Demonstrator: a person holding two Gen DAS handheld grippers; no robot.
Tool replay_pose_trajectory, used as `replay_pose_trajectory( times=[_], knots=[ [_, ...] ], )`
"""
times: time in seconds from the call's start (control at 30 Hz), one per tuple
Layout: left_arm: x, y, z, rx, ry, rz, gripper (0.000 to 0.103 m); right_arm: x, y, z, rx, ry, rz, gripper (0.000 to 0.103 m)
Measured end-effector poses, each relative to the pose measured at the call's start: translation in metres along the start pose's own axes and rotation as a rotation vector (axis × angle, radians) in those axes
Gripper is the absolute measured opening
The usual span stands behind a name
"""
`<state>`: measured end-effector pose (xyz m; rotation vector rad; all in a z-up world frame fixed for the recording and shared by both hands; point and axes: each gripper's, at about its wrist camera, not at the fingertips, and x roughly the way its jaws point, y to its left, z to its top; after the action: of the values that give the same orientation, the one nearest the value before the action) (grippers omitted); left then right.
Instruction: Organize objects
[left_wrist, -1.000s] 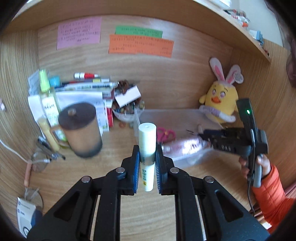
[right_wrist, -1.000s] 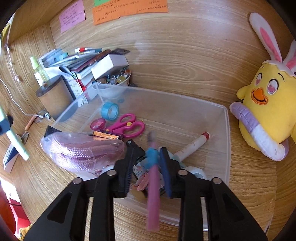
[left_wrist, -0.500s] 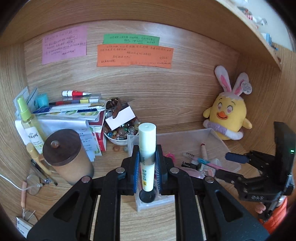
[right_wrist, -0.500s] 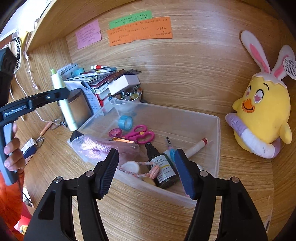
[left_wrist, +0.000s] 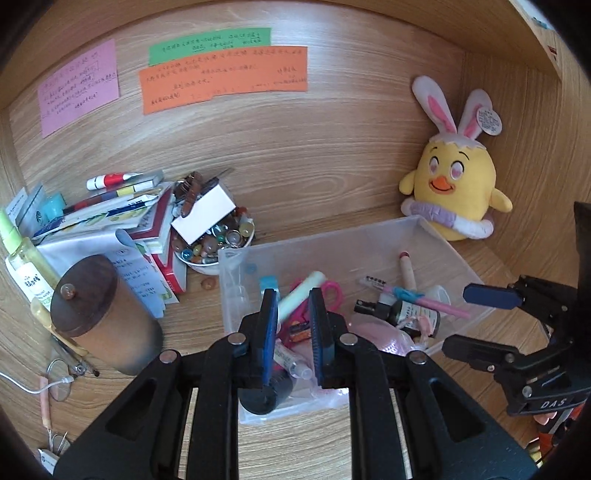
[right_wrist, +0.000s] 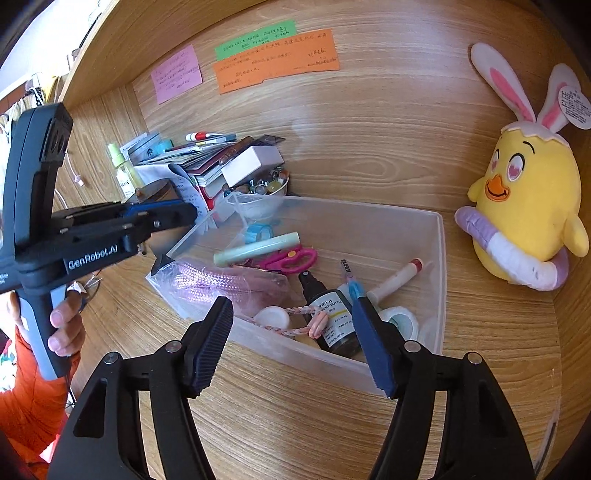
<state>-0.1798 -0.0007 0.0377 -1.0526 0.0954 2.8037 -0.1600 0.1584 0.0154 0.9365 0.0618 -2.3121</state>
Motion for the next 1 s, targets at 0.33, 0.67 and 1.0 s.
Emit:
replay_pose_trajectory(
  times=[0.33, 0.67, 1.0],
  knots=[
    [-0.029, -0.005, -0.018, -0.011, -0.042, -0.007, 0.045, -0.016, -0.001, 0.0, 0.036, -0.049, -0.002, 0.069],
    [-0.046, -0.005, -0.047, -0.064, -0.089, 0.022, 0.081, -0.03, 0.01, -0.008, 0.017, -0.099, -0.065, 0.083],
    [-0.049, -0.007, -0.069, -0.095, -0.106, 0.034, 0.096, -0.035, 0.018, -0.022, -0.006, -0.119, -0.127, 0.097]
  ],
)
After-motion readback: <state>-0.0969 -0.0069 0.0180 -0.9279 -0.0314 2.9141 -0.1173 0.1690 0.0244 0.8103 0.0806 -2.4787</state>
